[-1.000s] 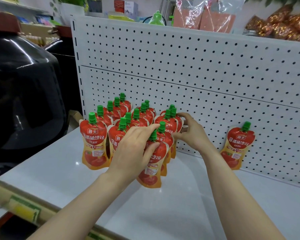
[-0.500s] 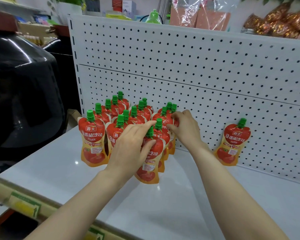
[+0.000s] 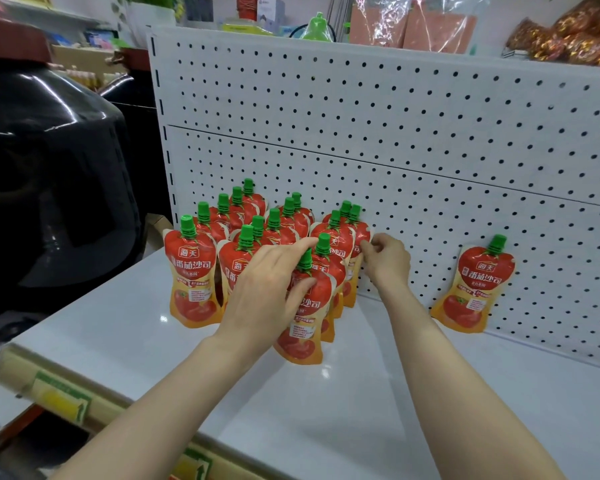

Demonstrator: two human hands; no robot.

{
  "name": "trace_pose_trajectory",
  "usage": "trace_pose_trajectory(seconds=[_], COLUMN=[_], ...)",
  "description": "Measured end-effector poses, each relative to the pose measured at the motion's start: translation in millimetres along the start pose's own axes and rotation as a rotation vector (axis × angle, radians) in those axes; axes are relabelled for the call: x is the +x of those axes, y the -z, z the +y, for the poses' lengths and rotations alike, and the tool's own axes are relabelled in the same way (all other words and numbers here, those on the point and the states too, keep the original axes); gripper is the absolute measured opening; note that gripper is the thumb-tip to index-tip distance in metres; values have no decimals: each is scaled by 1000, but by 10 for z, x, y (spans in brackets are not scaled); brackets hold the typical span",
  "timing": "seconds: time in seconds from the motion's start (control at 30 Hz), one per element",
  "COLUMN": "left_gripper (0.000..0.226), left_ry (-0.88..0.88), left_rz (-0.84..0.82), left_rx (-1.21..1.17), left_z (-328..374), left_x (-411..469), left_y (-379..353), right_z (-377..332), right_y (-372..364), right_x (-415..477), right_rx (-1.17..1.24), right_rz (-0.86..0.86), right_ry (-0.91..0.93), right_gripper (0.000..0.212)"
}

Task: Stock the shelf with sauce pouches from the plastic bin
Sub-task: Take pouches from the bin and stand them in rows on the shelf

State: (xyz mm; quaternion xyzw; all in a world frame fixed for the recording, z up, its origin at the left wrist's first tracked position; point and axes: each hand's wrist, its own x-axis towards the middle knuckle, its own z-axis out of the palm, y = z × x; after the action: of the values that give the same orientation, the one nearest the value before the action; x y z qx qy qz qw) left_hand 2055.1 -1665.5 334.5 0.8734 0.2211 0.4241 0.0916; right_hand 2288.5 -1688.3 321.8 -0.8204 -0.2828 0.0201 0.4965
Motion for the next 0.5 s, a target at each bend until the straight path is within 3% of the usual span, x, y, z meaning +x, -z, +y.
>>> trace_pose_trajectory(seconds=[0.1,0.2,0.37,0.43,0.5], left_gripper=[57,61,44,31,23], left_ry=[-2,-21,-131,-127,80], left_rz=[1,52,277,200,27], left_rx=[-12,23,-8,-161,-428], left_z=[2,8,243,380,566], left_x=[-6,-23,-228,-349,-455], left_y=[6,-11,-1,-38,-70], right_z=[55,111,139,68,-13], right_y=[64,296,957,1168,1286], right_x=[-31,-134,-345,-471,-650], right_rx=[82,169,483,631,731], right_rz=[10,133,364,374,344], right_ry=[60,102,-33,-90,-96], right_gripper=[25,17,17,19,14])
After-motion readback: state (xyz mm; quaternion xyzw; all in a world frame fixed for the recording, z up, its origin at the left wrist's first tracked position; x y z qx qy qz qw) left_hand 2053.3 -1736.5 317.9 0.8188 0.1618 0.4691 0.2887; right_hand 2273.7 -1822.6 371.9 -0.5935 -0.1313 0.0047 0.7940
